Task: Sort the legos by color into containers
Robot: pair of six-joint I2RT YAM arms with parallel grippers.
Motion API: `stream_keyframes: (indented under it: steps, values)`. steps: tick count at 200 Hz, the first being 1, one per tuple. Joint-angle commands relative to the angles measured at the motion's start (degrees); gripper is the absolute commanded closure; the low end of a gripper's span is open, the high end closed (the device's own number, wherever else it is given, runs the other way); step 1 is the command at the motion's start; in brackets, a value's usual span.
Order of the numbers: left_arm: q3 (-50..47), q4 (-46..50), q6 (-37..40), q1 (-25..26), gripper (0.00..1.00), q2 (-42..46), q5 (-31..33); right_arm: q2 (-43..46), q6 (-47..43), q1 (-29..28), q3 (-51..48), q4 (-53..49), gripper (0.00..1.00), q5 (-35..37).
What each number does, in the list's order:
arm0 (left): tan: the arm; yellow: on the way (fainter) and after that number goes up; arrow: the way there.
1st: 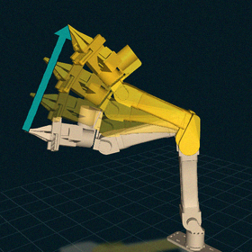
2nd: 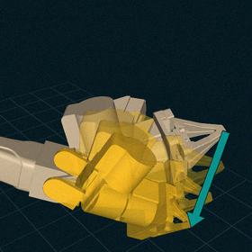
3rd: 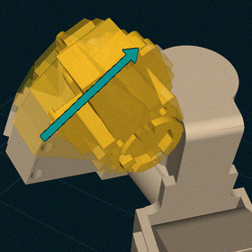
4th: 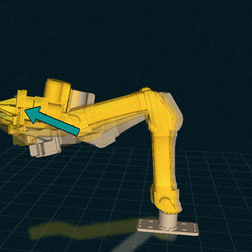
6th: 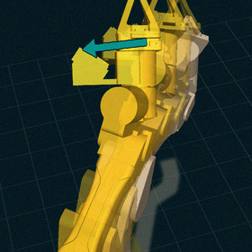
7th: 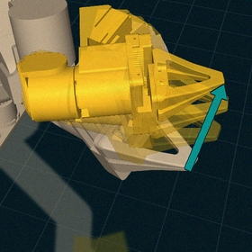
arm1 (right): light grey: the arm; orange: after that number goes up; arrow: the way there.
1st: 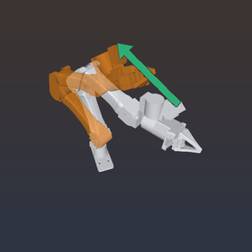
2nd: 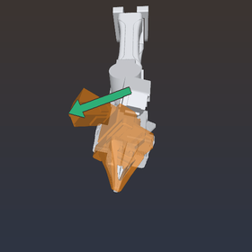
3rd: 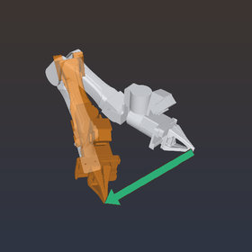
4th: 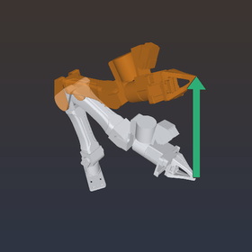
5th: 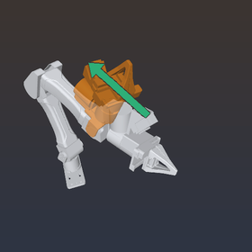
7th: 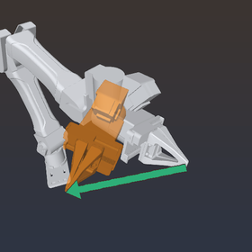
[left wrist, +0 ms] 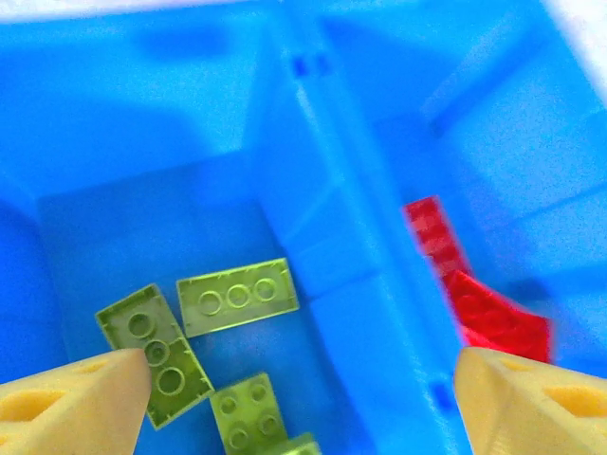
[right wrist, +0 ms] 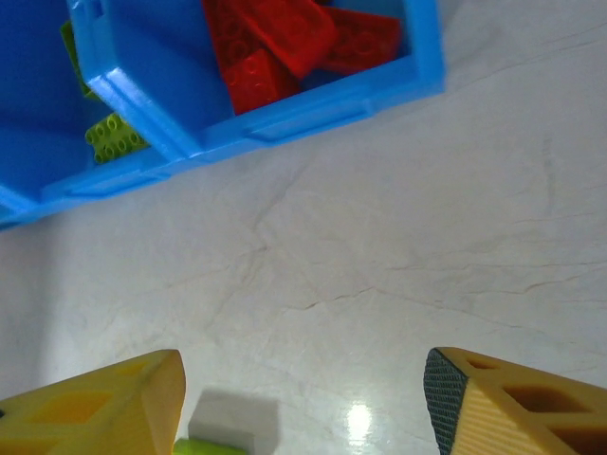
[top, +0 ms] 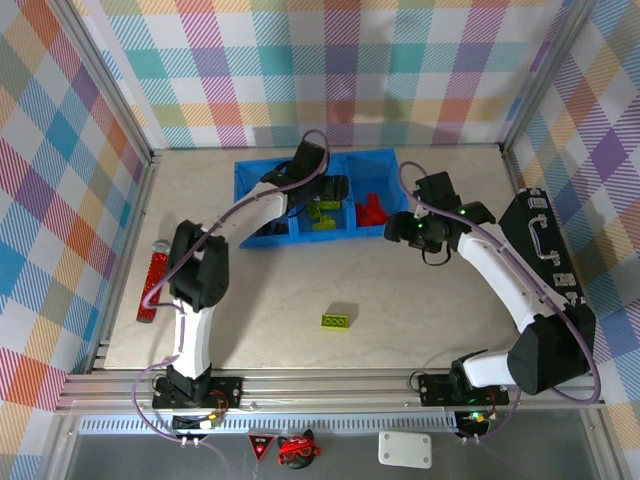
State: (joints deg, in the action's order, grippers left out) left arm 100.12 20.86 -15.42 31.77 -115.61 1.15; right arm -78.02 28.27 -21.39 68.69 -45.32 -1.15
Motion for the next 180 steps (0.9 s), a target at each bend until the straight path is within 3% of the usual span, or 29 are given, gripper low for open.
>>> stream_keyframes:
  steps: [1,42,84,112,151,180]
  values:
    - [-3.95,-0.58,-4.57,-0.13,0.18,6.59,-4.84,-1.48,-2.25,-2.82,2.64,-2.41,0.31,-0.70]
    - [-7.94,0.46,-5.49,-0.17,0.18,8.68,-7.16,-4.31,-2.50,-5.67,2.47,-3.55,0.32,-0.51]
    - [-2.71,2.49,-4.90,-0.04,0.26,4.71,-10.67,-4.26,-1.37,-6.03,0.77,-2.96,0.32,-1.31]
    - [0.19,5.34,-5.81,0.05,0.29,5.09,-9.57,-2.86,0.19,-7.47,-0.32,-3.22,0.33,-2.11]
    - [1.16,10.82,-6.22,-0.58,0.29,8.51,-7.95,-3.58,2.43,-13.83,-1.89,-4.81,0.34,-2.10]
    - [-3.28,11.73,-7.50,-3.01,0.28,13.13,-9.72,-4.38,4.59,-20.67,-4.09,-4.71,0.35,-1.62]
